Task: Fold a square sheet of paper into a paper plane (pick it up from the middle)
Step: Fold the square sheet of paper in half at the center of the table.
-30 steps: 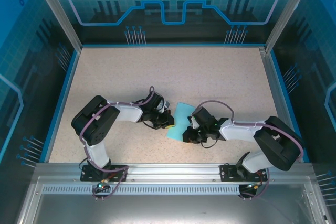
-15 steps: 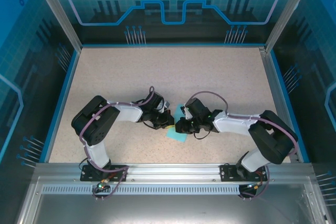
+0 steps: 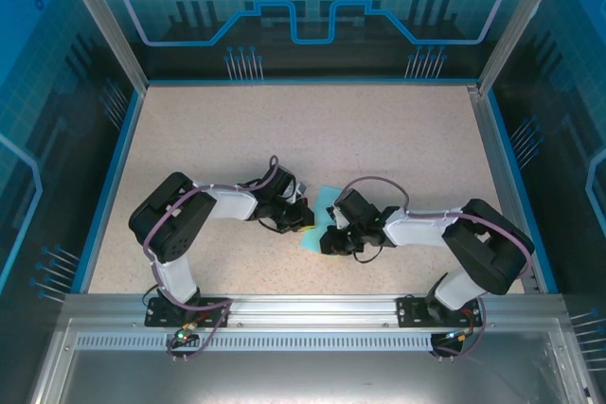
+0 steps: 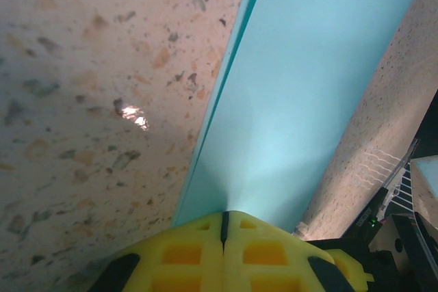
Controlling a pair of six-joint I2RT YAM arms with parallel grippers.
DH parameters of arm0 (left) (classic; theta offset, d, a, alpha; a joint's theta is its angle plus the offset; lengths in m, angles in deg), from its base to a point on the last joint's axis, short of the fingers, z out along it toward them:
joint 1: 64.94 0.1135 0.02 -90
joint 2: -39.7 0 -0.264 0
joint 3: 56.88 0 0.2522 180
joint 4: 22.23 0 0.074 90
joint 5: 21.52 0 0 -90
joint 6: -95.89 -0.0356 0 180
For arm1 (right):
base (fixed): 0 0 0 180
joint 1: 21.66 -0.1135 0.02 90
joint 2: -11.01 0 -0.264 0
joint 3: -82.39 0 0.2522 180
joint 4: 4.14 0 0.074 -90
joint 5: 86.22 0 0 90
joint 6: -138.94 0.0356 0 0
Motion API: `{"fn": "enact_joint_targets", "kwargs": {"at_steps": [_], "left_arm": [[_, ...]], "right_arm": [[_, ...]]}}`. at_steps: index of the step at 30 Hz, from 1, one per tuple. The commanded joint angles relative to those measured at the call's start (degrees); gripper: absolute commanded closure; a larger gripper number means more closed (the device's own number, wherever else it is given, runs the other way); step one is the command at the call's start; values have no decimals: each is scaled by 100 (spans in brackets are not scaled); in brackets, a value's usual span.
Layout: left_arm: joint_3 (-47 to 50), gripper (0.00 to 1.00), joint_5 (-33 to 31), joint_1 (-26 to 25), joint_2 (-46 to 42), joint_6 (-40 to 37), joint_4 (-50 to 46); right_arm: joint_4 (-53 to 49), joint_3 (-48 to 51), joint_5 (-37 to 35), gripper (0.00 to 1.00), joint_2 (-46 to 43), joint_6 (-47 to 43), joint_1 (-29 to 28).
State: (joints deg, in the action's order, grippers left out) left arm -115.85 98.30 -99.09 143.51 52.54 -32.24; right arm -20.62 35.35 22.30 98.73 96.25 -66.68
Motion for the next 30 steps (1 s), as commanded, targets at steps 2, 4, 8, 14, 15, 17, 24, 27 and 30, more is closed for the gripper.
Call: {"fn": "enact_joint_targets", "kwargs": {"at_steps": [2, 4, 8, 14, 15, 17, 24, 27, 30], "left_arm": [[410, 97, -1172, -69, 531, 131, -1246], [415, 97, -1180, -72, 529, 125, -1238], [400, 97, -1181, -68, 527, 125, -1235], [325, 97, -1177, -88, 513, 116, -1287], [322, 97, -1178, -92, 501, 116, -1302], [266, 97, -1172, -115, 483, 98, -1340], [10, 96, -1103, -182, 380, 11, -1472], [-173, 95, -991, -205, 185, -63, -1512], [-396, 93, -816, -215, -193, -193, -1560]], "right_arm": [[-806, 428, 45, 87, -330, -29, -126], [-854, 476, 25, 87, -579, 18, -97], [-613, 390, -141, 86, -1110, 121, 70], [-138, 89, -430, 86, -1005, 126, 512], [-74, 52, -417, 86, -886, 122, 550], [70, -15, -381, 87, -668, 111, 582], [211, 60, -495, 89, -258, 210, 591], [266, 182, -528, 90, -137, 309, 592], [366, 300, -508, 90, -38, 399, 590]]}}
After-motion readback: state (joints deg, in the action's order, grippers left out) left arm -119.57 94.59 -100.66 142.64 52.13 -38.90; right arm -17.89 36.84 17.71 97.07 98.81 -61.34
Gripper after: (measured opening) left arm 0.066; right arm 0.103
